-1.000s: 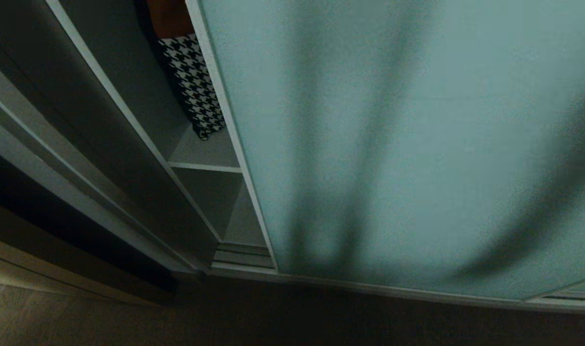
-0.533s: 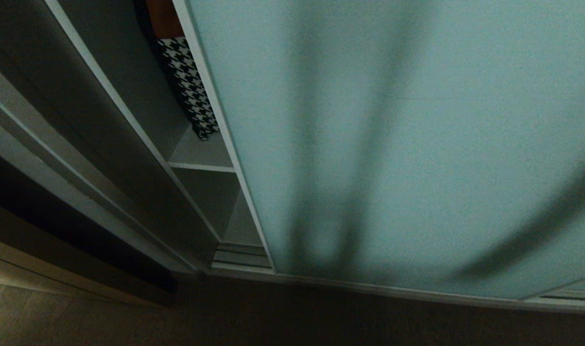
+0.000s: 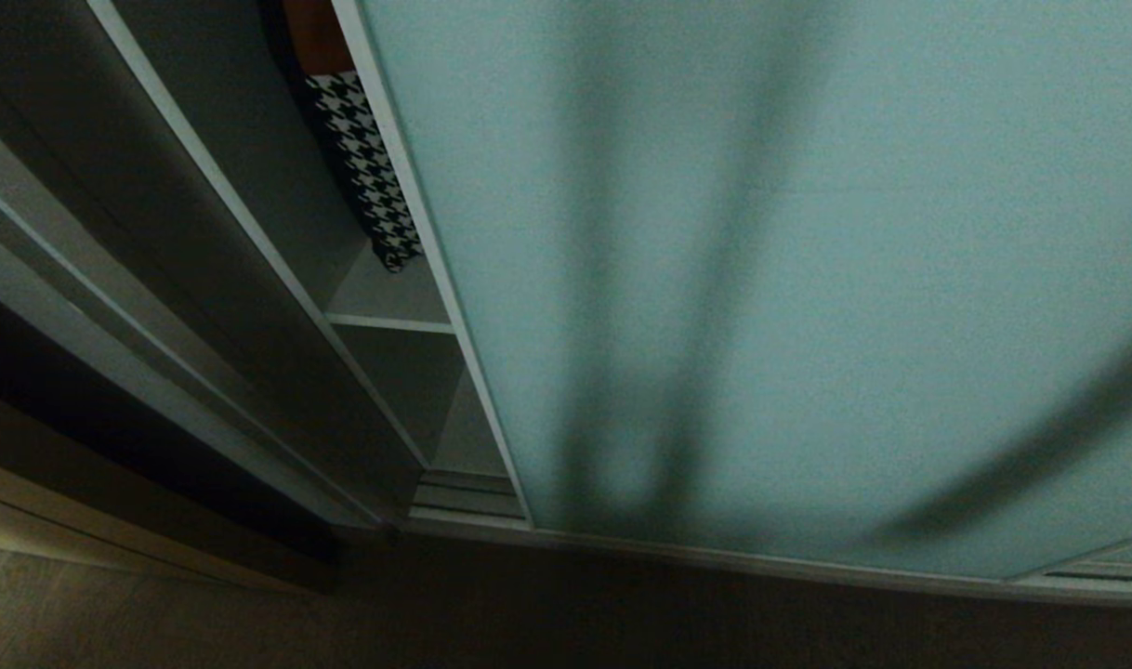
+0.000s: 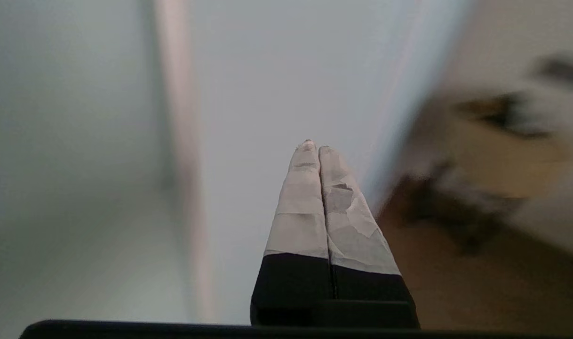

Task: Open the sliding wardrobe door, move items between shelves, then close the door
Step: Close the door

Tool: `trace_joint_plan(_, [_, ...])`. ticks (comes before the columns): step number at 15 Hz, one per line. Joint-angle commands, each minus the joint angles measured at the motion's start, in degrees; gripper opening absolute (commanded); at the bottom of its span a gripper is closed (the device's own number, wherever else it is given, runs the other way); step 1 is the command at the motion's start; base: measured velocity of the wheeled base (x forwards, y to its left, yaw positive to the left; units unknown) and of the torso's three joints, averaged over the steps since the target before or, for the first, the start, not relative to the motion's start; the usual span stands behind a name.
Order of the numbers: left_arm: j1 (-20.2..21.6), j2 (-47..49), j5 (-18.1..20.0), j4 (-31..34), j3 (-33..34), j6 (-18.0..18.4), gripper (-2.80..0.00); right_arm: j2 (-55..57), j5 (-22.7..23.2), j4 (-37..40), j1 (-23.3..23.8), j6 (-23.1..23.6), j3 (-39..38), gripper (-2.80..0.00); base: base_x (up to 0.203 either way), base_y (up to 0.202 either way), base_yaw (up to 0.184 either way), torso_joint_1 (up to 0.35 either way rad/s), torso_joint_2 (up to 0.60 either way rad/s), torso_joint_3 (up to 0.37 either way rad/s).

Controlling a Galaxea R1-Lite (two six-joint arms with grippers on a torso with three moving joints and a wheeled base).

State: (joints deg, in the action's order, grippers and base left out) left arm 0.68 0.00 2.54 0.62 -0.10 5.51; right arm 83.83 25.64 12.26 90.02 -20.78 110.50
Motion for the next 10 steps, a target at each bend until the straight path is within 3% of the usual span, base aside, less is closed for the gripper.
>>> trace_joint_plan(1, [0.0, 0.1, 0.0, 0.0, 0.0, 0.0, -2.8, 0.4, 4.0, 0.0, 1.0, -0.8, 0.0, -2.8, 0.0, 0.0, 0.0, 0.0, 0.0, 0.0])
trace_joint_plan(5, [0.0, 0.1, 0.0, 0.0, 0.0, 0.0, -2.8, 3.4, 9.5, -6.2, 2.3, -7.2, 0.0, -2.8, 0.0, 0.0, 0.0, 0.0, 0.0, 0.0])
trace_joint_plan(10, [0.0, 0.1, 0.0, 0.0, 0.0, 0.0, -2.8, 4.7, 22.0, -9.7, 4.1, -17.6, -0.1, -2.8, 0.0, 0.0, 0.0, 0.0, 0.0, 0.0])
